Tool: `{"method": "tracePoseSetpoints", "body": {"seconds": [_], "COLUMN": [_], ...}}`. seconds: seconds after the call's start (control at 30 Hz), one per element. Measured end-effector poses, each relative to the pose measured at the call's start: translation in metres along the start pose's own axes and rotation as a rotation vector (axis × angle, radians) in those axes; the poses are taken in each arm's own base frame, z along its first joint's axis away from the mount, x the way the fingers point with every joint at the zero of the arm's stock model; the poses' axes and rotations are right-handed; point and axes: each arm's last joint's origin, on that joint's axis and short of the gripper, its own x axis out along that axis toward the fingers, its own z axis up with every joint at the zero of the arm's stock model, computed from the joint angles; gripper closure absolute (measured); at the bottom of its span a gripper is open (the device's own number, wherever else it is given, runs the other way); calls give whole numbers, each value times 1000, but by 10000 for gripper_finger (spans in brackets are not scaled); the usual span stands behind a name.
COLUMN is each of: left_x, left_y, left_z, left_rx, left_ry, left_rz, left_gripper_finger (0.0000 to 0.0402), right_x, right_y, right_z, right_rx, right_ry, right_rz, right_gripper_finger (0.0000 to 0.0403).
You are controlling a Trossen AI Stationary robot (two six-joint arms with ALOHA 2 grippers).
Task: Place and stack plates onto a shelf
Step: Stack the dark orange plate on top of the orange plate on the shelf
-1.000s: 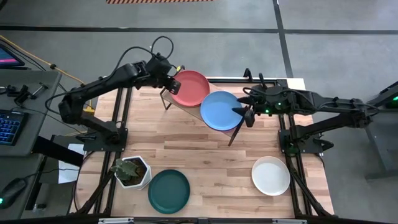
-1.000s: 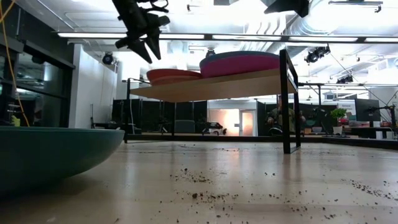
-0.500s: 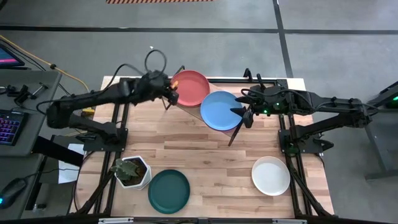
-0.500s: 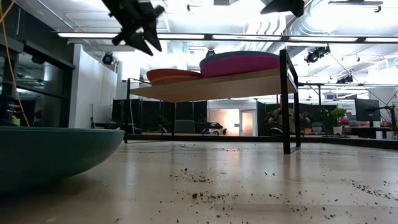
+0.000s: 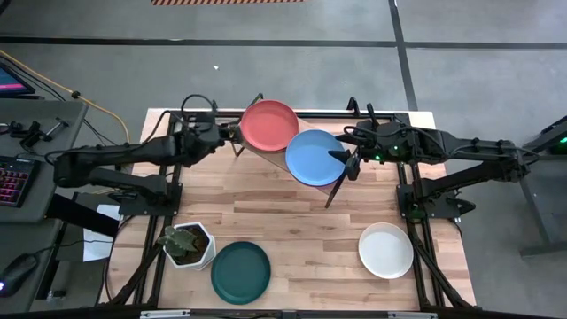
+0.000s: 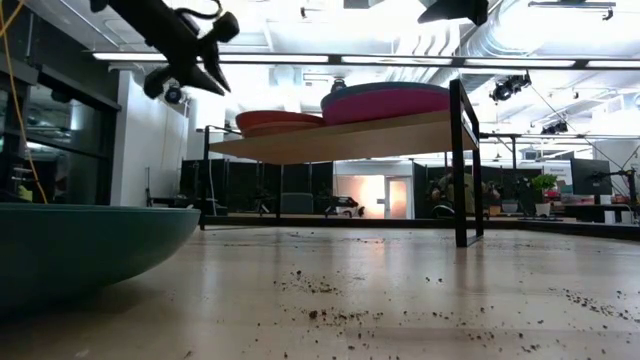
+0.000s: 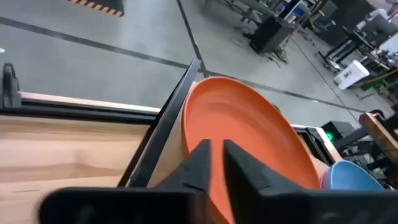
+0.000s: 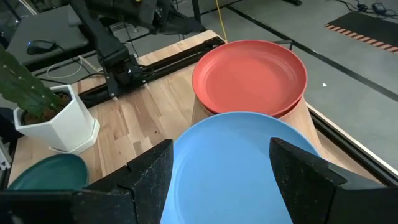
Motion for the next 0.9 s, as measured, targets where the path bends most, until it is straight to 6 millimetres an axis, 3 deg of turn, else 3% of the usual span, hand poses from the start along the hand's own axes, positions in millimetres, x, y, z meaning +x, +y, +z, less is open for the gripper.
{"method": "tracePoseSetpoints", "body": {"seconds": [0.17, 0.47, 0.63, 0.9], "left_x": [21, 69, 77, 83], "left_y": [1, 19, 22, 11], "left_z": [9, 16, 21, 30], "left_rx": [-79, -210, -197, -92], "left_ry": [-43, 75, 91, 99], "left_rz": [-2, -14, 19, 43], "left_gripper_finger": [393, 401, 401, 401], "right_x": [0, 1, 1, 0], "right_y": [-1, -3, -3, -2], "right_z": [0, 2, 4, 7], "right_rx": [2, 18, 22, 26], "right_ry": [-1, -27, -42, -70], "right_rz": [-4, -41, -41, -31], "right_gripper_finger": [155, 155, 155, 155]}}
